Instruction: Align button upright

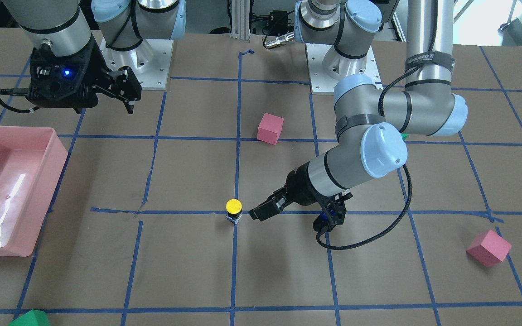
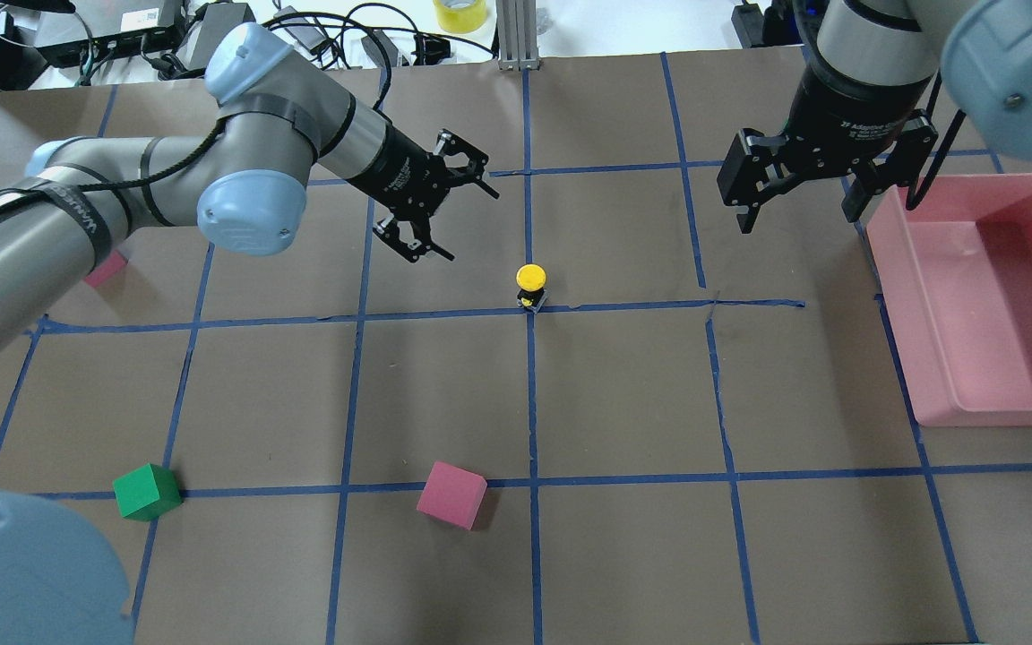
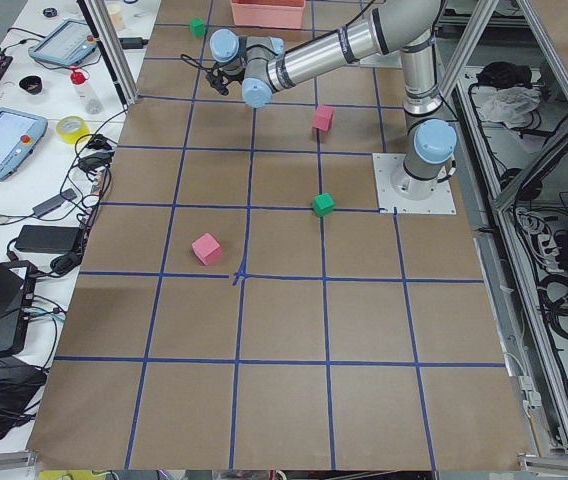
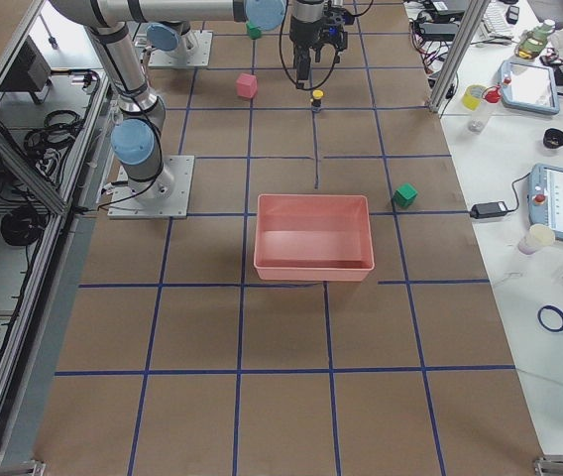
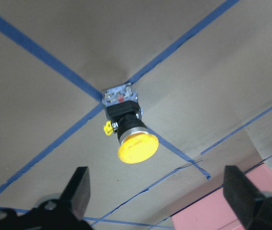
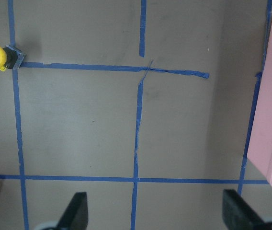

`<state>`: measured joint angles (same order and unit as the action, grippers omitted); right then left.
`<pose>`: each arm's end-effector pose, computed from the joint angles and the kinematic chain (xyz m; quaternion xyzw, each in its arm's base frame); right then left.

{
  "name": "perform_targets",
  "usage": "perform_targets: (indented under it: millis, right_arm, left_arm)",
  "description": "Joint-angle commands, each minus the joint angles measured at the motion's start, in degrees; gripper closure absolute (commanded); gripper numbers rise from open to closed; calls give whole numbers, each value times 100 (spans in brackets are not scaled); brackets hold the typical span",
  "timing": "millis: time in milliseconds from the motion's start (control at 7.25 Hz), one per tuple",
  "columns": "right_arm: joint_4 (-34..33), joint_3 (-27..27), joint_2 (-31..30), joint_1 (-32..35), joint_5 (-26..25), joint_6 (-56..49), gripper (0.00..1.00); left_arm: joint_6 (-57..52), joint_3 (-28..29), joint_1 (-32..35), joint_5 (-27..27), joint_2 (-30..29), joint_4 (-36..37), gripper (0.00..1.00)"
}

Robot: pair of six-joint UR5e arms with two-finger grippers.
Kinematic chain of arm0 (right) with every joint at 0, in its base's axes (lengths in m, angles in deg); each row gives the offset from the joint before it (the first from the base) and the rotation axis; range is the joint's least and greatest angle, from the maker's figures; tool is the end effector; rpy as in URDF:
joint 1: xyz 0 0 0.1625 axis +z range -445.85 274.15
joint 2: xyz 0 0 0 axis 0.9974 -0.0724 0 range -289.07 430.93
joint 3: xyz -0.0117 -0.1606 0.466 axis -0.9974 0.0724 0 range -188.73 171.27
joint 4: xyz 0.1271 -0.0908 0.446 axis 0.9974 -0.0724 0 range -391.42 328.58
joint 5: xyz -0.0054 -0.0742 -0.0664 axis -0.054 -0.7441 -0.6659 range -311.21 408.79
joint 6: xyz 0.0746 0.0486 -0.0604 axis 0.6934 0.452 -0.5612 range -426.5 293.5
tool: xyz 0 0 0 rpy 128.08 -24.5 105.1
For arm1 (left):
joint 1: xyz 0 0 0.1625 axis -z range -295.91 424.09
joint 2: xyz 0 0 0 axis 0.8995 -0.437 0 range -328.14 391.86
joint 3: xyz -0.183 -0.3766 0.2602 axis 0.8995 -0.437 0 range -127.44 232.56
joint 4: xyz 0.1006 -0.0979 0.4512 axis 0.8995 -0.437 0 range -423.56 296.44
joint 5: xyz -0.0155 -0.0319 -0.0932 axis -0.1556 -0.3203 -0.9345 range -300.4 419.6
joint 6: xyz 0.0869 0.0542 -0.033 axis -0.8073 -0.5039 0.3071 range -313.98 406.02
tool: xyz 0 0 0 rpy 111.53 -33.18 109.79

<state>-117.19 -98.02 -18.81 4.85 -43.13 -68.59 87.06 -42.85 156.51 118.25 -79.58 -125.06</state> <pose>0.1364 -0.5464 0.5453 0.0249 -0.9990 -0.0331 0.0163 -0.2180 -0.6783 0.3277 0.3147 -0.9098 -0.0872 0.2561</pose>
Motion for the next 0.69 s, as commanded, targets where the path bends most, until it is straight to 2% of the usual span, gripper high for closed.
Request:
perform_targets:
  millis: [0,138,414,552]
  right_arm:
    - [8,-1,1,0,-2,-11,0]
    - [-1,-1,1,0,-2,-2,0]
    - [17,-9,1,0,-37,-2,0]
    - [17,-9,1,0,-11,-11,0]
  left_arm:
    - [-1836,179,-102,1247,551,-517,0]
    - [-3029,267,-102,1846,814,-1130,0]
    - [-4196,496,-84,3348,1350,-1758,0]
    - [-4236,714,-84,3390,1571,-2248,0]
